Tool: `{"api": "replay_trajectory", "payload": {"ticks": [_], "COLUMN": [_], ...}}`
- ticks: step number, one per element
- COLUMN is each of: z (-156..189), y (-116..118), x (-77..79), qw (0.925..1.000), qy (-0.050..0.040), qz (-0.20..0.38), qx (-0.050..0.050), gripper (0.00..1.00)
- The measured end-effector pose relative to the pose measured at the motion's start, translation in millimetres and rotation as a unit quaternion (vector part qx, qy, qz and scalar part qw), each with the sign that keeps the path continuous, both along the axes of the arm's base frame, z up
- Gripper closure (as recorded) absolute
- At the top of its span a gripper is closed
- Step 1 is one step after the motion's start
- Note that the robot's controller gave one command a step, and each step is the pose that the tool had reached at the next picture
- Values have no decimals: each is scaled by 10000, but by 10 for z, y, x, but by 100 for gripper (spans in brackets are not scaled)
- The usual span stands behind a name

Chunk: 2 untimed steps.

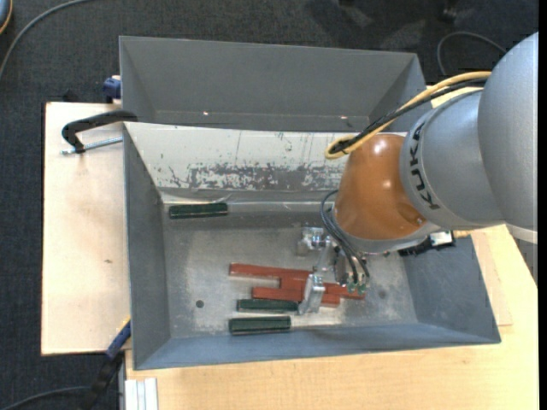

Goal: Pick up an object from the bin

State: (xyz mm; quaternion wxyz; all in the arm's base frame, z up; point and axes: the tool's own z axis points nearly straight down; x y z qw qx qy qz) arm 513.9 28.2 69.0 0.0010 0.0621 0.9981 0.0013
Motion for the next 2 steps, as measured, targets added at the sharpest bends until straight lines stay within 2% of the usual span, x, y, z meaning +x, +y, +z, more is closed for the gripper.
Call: {"api": "replay_trajectory", "payload": {"ticks": [1, 2], "z": [14, 15], "y": [-430, -412], "x": [-17, -16], "qw": [9988, 9989], "qy": [8, 8], "qz": [-488, -471], "qx": [-12, -8], "gripper": [0, 100]}}
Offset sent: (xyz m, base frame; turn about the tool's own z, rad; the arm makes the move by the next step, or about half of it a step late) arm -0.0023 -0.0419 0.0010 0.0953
